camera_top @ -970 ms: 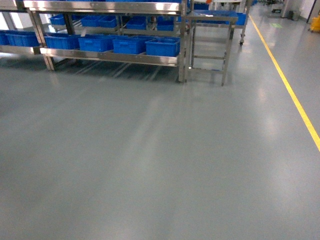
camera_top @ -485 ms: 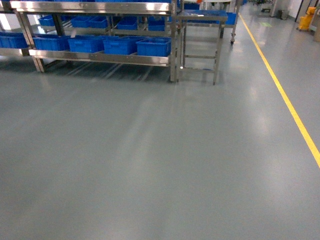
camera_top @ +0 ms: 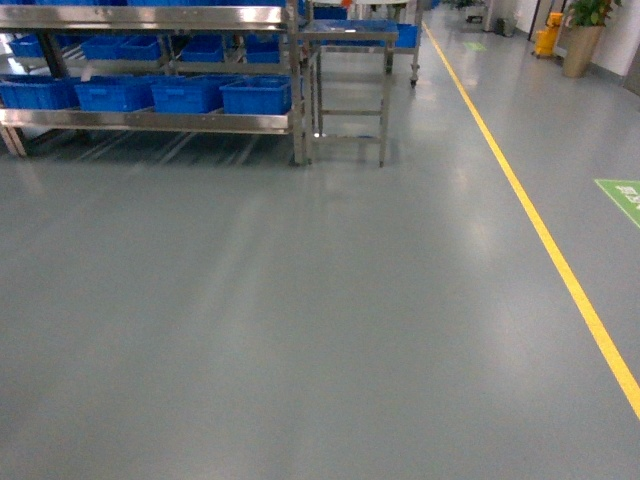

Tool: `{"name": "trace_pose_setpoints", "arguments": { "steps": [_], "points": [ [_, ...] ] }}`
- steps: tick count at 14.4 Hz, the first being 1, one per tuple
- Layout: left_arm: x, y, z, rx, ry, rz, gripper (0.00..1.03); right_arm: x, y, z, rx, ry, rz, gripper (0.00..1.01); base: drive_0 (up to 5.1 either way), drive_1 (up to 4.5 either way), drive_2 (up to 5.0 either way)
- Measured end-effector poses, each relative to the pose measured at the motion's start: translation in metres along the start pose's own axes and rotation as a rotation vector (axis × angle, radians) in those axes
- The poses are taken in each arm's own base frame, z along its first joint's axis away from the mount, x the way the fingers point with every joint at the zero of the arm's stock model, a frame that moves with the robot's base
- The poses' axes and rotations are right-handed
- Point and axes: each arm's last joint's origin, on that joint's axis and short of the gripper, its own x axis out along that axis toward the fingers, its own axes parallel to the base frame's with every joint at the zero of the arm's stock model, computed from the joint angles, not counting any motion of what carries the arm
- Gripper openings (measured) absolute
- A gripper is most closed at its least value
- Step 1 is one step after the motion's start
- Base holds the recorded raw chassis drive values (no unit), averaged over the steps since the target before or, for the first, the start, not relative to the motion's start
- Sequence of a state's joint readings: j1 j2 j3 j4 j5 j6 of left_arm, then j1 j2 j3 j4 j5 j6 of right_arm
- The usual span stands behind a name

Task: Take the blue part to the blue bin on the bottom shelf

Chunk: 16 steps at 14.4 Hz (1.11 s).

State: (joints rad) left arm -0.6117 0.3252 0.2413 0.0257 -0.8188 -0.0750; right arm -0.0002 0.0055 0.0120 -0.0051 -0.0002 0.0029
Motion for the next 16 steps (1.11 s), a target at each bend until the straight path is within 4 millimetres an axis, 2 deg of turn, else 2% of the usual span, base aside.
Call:
{"name": "trace_pose_setpoints", "arguments": {
  "steps": [12,16],
  "points": [
    [-0.0002,0.0002,0.0003,-0.002,-0.002,0.0,0.43,0.0,0.0,0.0002,0.0,-0.002,0.0,0.98,-1.8,-1.8,-1.8],
    [0.0,0.0,-0.0002,0.002,0.002,0.0,0.43,0.0,0.0,0.0001,0.0,-0.001,0.0,0.98,0.0,4.21,-4.2]
  ]
}}
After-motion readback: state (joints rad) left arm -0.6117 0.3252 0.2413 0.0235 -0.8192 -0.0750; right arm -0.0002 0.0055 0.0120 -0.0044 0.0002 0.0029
